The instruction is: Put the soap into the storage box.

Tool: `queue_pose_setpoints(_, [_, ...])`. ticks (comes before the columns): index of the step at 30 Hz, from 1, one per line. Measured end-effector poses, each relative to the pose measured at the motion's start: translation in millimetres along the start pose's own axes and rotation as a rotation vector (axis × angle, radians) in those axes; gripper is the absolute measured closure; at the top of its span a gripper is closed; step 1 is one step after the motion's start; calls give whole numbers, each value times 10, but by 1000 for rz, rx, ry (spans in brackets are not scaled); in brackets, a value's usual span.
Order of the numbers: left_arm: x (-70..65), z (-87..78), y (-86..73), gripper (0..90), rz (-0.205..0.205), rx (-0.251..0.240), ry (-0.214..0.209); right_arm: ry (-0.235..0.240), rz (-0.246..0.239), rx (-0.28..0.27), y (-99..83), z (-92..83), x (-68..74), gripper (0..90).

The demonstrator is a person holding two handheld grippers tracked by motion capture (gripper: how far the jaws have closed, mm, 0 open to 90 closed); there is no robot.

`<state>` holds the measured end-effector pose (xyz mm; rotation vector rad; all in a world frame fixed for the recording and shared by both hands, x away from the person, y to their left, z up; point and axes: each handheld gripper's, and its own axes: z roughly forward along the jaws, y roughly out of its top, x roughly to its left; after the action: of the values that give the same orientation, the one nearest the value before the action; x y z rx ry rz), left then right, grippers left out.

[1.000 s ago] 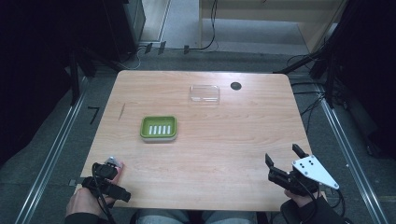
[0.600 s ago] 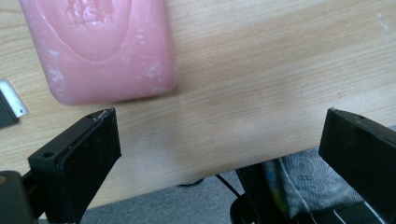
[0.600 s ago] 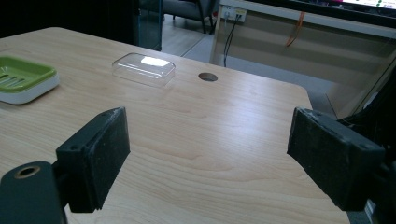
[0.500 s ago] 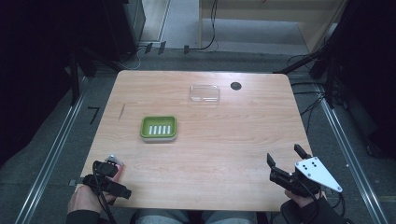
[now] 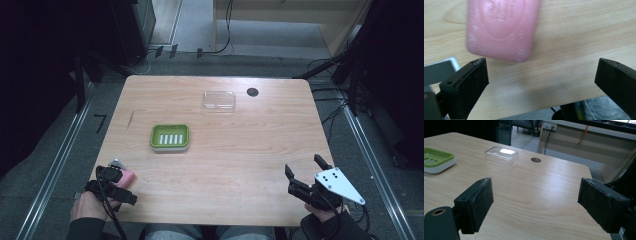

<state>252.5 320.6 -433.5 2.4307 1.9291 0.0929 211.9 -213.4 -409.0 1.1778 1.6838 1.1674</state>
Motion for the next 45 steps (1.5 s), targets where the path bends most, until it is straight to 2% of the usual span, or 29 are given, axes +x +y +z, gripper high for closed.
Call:
queue_pose_setpoints(1, [0, 0, 0, 0, 0, 0, 0, 0, 0, 0, 0, 0, 0, 137])
queue_pose_setpoints(3, [55, -26, 22, 0, -3, -33, 17, 0, -1, 0, 1, 2, 0, 137])
queue_pose_setpoints(8, [126, -35, 50, 0, -1, -68, 11, 1, -4, 3, 1, 6, 0, 137])
queue_pose_setpoints(11, [156, -6, 99, 0, 26, -62, -11, 2, -6, 5, 2, 10, 1, 137])
queue_pose_setpoints(16, [175, 20, 155, 0, 45, -57, -20, 3, -6, 7, 3, 11, 3, 137])
queue_pose_setpoints(21, [205, 68, 248, 0, 89, -42, -34, 3, -8, 10, 3, 13, 5, 137])
queue_pose_setpoints(32, [248, 117, 374, 0, 151, -24, -9, 5, -8, 14, 4, 15, 7, 137])
queue_pose_setpoints(35, [268, 122, 414, 0, 156, -31, -12, 5, -8, 14, 4, 16, 7, 137])
queue_pose_setpoints(45, [284, 166, 490, 0, 176, -2, 2, 5, -7, 15, 4, 15, 6, 137])
